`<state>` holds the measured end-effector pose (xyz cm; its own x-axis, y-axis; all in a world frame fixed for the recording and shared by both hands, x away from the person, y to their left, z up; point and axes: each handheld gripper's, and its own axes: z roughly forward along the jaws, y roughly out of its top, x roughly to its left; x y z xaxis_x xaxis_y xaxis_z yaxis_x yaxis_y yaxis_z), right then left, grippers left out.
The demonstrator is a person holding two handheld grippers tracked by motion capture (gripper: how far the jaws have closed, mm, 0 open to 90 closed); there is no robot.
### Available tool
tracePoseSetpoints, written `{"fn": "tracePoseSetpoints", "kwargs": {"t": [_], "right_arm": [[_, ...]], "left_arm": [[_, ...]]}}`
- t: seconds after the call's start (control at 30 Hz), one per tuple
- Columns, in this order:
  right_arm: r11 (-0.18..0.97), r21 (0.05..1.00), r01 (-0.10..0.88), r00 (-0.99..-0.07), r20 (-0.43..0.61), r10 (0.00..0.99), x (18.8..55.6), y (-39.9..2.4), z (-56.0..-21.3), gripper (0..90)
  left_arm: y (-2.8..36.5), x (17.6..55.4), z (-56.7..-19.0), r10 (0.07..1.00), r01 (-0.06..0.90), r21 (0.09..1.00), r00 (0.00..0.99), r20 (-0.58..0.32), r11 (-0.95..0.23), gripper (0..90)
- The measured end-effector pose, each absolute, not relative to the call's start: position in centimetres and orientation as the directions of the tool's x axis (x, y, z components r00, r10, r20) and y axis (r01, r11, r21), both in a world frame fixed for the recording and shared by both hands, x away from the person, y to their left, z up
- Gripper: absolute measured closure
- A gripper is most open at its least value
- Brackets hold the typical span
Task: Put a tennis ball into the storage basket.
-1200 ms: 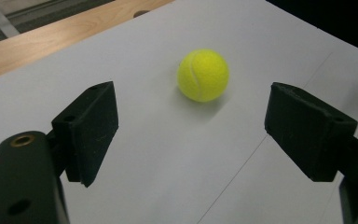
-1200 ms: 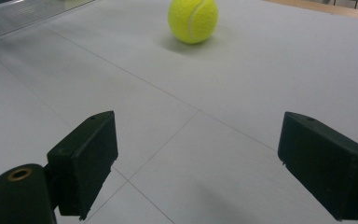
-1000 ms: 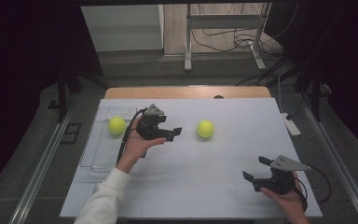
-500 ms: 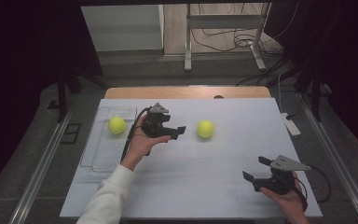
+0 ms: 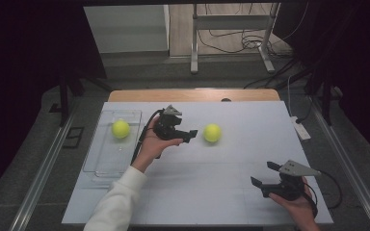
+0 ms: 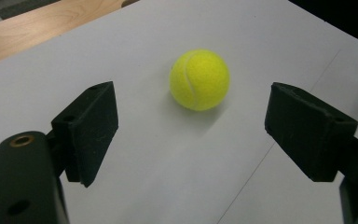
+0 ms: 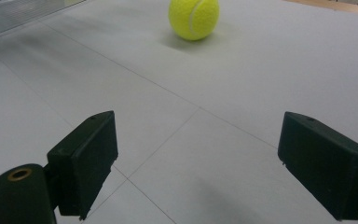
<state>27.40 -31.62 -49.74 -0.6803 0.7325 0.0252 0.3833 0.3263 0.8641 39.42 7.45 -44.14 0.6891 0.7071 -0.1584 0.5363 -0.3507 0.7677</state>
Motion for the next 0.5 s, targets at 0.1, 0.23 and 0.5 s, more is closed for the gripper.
{"fn": "tracePoseSetpoints", "kwargs": {"t": [0.1,0.23,0.5], "right_arm": [[0.326,0.864,0.383,-0.681,0.025,0.732,27.4,-31.6,-49.7,12.6],[0.327,0.864,0.383,-0.681,0.025,0.732,27.4,-31.6,-49.7,12.6],[0.327,0.863,0.385,-0.681,0.026,0.732,27.5,-31.6,-49.8,12.6]], "left_arm": [[7.2,39.6,-44.2,0.706,0.536,0.765,0.691,-0.155,-0.357,18.5],[6.8,39.9,-44.2,0.706,0.540,0.761,0.691,-0.155,-0.360,18.4],[6.0,40.6,-44.6,0.705,0.548,0.747,0.693,-0.153,-0.377,18.3]]}}
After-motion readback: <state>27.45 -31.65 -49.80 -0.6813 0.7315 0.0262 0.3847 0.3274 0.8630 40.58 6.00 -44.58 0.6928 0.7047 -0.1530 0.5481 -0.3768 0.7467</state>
